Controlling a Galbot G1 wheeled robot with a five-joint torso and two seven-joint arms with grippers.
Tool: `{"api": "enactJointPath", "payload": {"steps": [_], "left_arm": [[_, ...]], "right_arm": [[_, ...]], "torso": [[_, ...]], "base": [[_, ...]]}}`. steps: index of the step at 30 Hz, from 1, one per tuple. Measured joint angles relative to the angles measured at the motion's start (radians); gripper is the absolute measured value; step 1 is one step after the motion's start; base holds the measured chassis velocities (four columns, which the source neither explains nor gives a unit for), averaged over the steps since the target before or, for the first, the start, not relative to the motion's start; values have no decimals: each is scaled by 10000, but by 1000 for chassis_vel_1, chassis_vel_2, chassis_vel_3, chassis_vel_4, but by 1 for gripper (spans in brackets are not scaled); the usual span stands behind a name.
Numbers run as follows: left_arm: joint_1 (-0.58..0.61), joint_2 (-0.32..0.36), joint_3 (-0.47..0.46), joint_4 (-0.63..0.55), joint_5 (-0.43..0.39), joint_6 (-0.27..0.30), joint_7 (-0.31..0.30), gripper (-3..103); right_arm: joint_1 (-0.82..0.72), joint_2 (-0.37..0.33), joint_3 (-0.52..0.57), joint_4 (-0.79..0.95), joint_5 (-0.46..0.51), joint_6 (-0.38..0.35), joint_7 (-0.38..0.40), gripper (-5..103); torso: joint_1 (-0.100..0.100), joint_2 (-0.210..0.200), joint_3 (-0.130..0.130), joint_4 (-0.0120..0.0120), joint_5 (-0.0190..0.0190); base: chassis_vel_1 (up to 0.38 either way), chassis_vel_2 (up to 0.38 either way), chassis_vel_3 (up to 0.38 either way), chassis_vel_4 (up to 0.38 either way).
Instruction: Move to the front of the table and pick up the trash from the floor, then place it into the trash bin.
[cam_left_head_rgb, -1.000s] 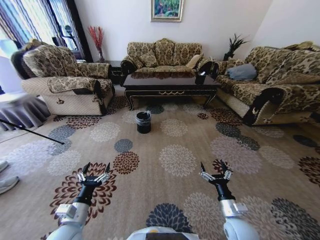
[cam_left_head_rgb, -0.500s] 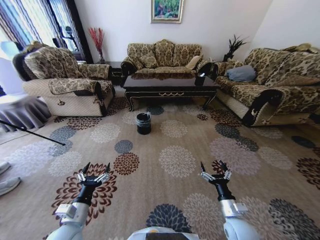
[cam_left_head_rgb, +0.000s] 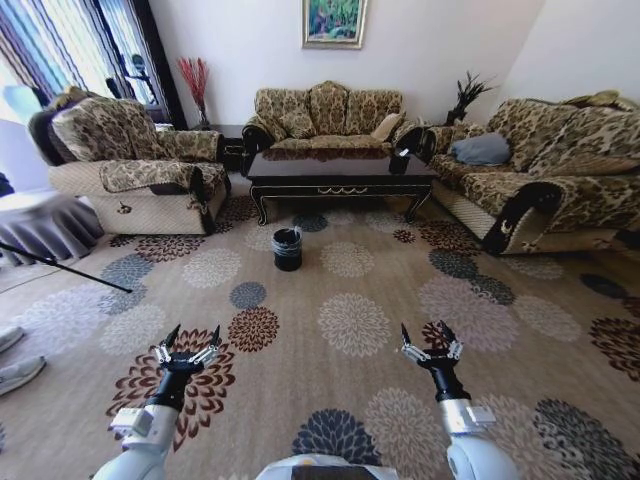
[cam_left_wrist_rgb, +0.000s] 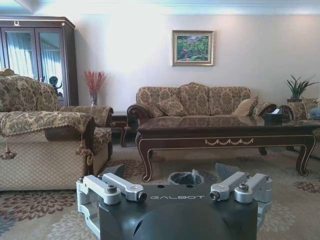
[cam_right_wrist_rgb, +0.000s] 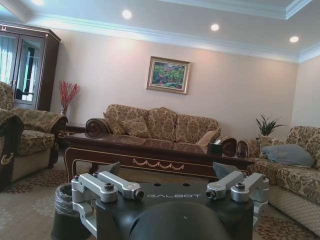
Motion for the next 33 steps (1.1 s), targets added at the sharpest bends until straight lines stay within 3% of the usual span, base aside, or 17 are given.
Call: {"api": "enactJointPath", "payload": {"steps": [33], "left_arm": [[0,0,0,1,0,0,0,100]], "right_arm": [[0,0,0,0,0,0,0,100]], "torso": [[608,1441,834,0,0]], "base": [[0,0,0,0]]}}
